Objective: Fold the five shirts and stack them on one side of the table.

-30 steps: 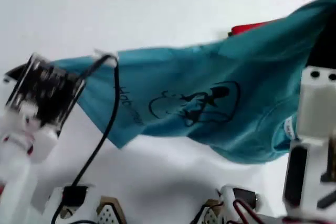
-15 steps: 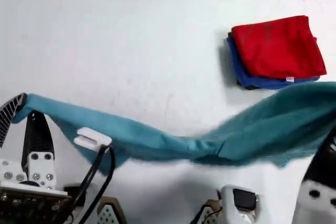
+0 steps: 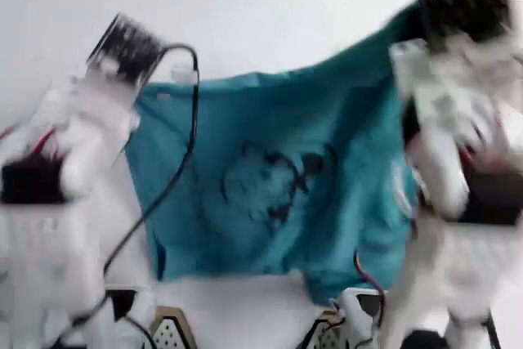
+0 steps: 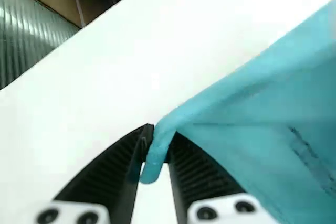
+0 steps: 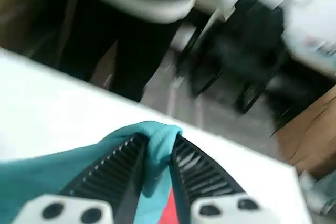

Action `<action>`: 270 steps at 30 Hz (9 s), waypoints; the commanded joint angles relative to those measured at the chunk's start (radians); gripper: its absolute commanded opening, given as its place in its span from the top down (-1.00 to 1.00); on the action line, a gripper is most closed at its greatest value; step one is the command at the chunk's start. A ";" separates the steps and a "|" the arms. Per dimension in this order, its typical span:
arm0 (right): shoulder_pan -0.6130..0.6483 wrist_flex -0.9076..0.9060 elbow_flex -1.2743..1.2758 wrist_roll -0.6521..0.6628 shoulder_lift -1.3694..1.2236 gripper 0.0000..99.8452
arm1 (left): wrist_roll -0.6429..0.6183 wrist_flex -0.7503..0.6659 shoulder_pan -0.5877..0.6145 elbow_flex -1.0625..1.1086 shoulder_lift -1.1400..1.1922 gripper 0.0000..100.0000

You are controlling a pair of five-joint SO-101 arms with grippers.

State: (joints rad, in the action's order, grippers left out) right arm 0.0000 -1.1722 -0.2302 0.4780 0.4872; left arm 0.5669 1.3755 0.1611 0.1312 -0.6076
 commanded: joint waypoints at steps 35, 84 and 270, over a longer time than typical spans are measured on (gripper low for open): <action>0.127 0.228 -0.821 0.003 -1.399 0.96 | -0.008 0.121 0.098 -1.799 1.854 0.95; 0.117 -0.159 -1.168 0.005 -1.429 0.96 | -0.009 0.411 0.080 -1.797 1.735 0.95; 0.125 0.249 1.160 0.055 -0.119 0.96 | -0.063 -0.221 0.176 0.751 0.325 0.95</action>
State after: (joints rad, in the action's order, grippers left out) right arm 0.1596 -0.9421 0.9268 0.4841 0.3276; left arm 0.4979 1.0764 0.3299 0.9444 -0.2670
